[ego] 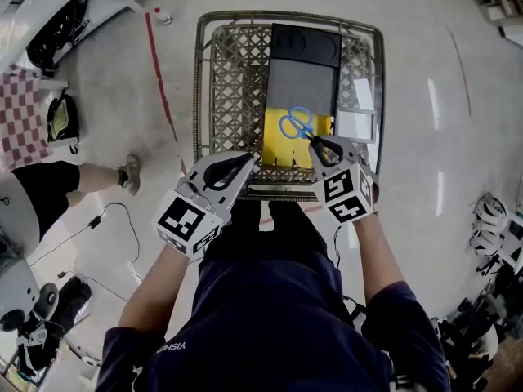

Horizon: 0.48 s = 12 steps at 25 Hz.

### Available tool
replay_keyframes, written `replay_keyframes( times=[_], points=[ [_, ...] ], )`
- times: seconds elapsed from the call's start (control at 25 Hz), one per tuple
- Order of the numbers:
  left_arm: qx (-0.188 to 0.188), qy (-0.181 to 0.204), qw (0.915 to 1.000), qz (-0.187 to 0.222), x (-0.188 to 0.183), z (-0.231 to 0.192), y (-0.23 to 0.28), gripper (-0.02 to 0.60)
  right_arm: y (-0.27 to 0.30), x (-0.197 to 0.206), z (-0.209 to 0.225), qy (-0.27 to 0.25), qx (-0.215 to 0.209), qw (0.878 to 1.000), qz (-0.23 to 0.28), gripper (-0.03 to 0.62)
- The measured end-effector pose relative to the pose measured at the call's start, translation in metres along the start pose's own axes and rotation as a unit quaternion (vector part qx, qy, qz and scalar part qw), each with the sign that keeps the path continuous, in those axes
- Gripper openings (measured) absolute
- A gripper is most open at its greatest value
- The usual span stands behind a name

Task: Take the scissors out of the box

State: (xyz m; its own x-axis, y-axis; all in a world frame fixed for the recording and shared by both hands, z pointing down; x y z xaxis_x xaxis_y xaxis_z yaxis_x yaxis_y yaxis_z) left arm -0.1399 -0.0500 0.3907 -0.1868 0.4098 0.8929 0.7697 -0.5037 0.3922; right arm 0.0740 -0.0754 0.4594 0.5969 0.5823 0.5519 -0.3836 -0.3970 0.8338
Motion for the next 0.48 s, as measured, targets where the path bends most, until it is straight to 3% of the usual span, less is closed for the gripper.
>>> replay_keyframes(
  times=[0.48],
  points=[
    [-0.007, 0.047, 0.9986, 0.023, -0.045, 0.002, -0.008, 0.023, -0.065, -0.047, 0.007, -0.002, 0.030, 0.995, 0.093, 0.072]
  ],
)
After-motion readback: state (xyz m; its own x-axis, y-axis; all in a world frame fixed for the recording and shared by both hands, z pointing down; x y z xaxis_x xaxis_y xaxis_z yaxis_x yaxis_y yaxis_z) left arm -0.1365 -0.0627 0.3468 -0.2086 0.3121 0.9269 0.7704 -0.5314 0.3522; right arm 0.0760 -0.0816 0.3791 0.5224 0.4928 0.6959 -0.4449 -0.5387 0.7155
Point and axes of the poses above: the fingertips, and each gripper's own axes: y forward along the fingers, z to its right, x out of its underside, the point moved 8 cm from there along -y, backward along the fingers, and after that the axes turned 7 degrees about y, right-handed, at the moved point
